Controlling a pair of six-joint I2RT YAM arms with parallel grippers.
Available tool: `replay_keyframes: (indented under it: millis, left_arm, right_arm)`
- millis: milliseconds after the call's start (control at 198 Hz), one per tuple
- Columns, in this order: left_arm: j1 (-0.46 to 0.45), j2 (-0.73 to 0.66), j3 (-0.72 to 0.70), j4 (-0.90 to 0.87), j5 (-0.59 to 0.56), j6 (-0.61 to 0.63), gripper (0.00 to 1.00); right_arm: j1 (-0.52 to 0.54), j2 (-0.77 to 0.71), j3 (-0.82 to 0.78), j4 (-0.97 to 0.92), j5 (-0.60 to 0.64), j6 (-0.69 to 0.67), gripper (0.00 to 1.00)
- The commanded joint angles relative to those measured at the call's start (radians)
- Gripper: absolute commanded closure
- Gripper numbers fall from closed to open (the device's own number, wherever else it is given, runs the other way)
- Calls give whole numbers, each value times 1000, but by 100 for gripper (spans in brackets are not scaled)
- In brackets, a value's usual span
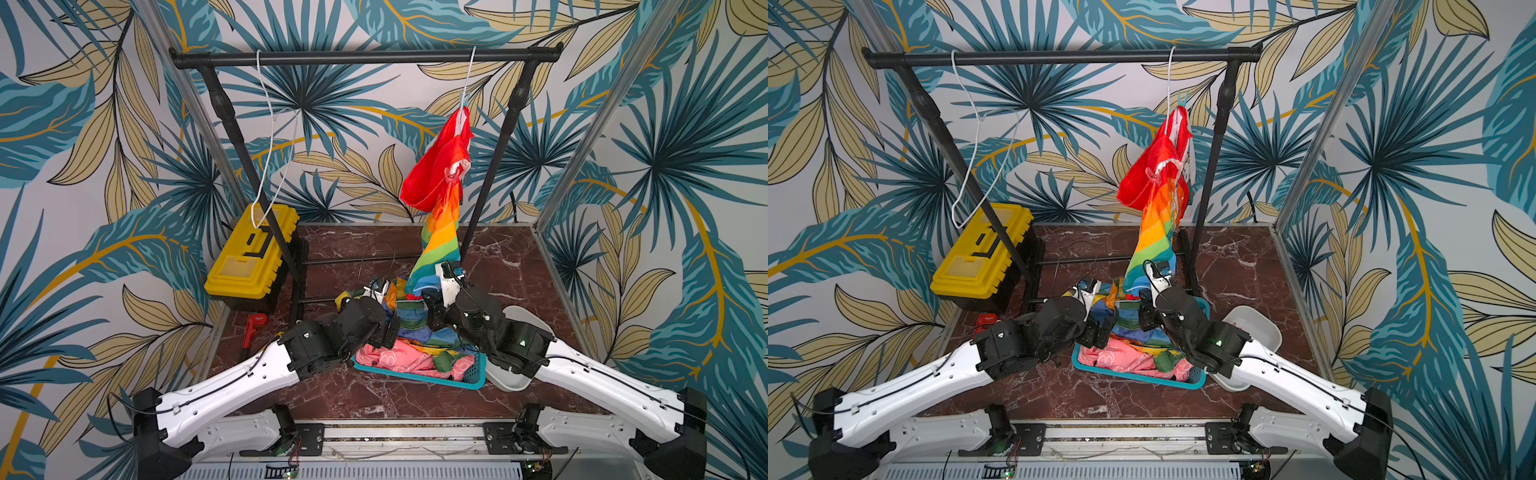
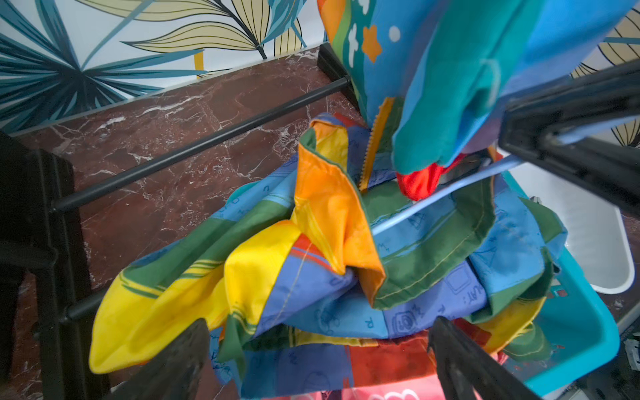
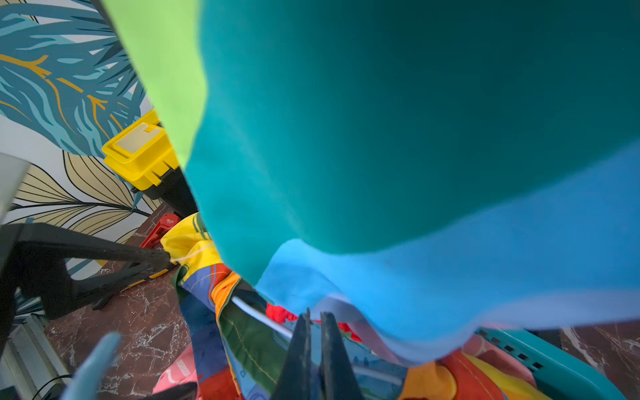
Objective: Remove the clothespins securing jackets to the hanger
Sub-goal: Remove the jacket from the hanger.
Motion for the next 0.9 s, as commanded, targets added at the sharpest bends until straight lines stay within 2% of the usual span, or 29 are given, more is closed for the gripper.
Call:
replay_keyframes:
  millis: [0, 137, 303, 470, 556, 677, 728, 758, 900]
  left_arm:
    - [-14, 36, 31, -17, -103, -8, 0]
    - [-13, 67, 36, -12, -239, -59, 1]
    - [-7, 101, 48, 1, -249, -57, 7]
    - [6, 101, 49, 3, -255, -62, 29]
    - [20, 89, 39, 4, -248, -67, 45]
    - [30, 73, 32, 3, -221, -67, 83]
    - [33, 66, 29, 3, -210, -71, 96]
    - [35, 64, 28, 3, -204, -74, 100]
    - [51, 41, 12, 3, -216, -80, 100]
  right_arm:
    - [2, -13, 12, -19, 6, 11, 100]
    - [1, -18, 4, -27, 10, 9, 100]
    - [1, -41, -6, -20, 1, 10, 100]
    - [1, -45, -6, -27, 4, 8, 100]
    - [2, -49, -12, -14, -8, 6, 100]
    - [1, -43, -12, -15, -8, 5, 100]
    - [2, -39, -11, -16, -6, 3, 100]
    - [1, -37, -12, -17, -7, 4, 100]
    - [1, -40, -13, -31, 15, 4, 100]
